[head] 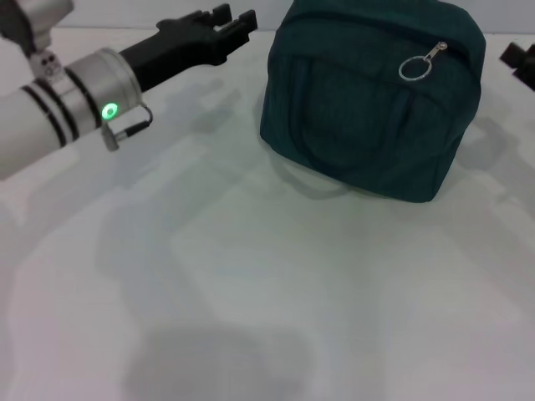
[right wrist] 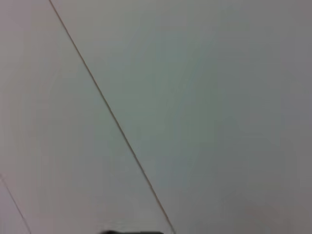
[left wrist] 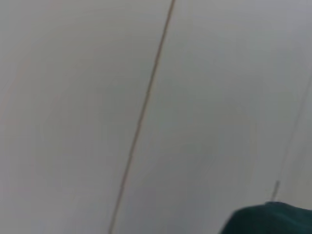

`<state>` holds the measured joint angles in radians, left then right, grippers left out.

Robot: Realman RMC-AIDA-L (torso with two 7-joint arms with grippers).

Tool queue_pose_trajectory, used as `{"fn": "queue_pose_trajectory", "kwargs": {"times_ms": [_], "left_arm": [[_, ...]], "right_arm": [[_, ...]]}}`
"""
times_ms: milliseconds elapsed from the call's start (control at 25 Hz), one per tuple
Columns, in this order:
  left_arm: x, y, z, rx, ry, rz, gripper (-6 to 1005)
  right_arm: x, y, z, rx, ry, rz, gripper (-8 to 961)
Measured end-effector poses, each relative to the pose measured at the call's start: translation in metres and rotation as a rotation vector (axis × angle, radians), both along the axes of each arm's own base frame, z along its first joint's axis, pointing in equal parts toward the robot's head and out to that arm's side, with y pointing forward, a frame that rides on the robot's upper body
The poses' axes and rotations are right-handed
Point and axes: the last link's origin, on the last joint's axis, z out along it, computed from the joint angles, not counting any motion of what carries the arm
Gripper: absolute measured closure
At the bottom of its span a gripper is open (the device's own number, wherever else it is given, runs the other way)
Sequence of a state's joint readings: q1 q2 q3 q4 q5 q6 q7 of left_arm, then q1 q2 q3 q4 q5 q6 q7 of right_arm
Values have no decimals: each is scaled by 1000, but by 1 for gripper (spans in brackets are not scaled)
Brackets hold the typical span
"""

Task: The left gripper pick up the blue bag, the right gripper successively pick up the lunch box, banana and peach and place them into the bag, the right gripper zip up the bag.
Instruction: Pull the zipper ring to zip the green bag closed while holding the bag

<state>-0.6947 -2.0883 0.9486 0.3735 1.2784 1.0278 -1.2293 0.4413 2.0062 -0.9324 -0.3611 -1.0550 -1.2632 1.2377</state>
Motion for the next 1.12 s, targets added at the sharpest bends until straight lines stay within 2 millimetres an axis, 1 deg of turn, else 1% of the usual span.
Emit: {"fn": "queue_pose_trajectory", "kwargs": {"times_ms": [160,320,440,600,720,800,920,1000,1040,1120], "left_arm": [[9,12,-5,49,32,7,519],[20,17,-13,85,43,-22,511],[31,18,-24,65,86,-69,506],[43,9,-44,-14,182,-175,501],[45,1,-47,-45,184,-223,500],[43,-7,-44,-61,141,-245,503],[34,-19,-34,-67,88,-259,507],[20,-30,-22,-47,84,-262,509],[20,-30,-22,-47,84,-262,509],[6,-38,-17,-45,98,-241,509]], "right_arm": [[-2,9,-12,0,-30,-39,351],[-9,22,-26,-34,-34,-68,355],[-16,28,-33,-52,-46,-60,357],[-25,31,-40,-76,-66,-30,361],[-26,32,-41,-78,-68,-24,364],[-27,33,-40,-77,-71,-22,365],[-30,34,-40,-87,-81,-6,368],[-34,36,-41,-97,-86,10,370],[-37,37,-42,-107,-90,23,371],[-43,38,-45,-132,-98,42,373]]}}
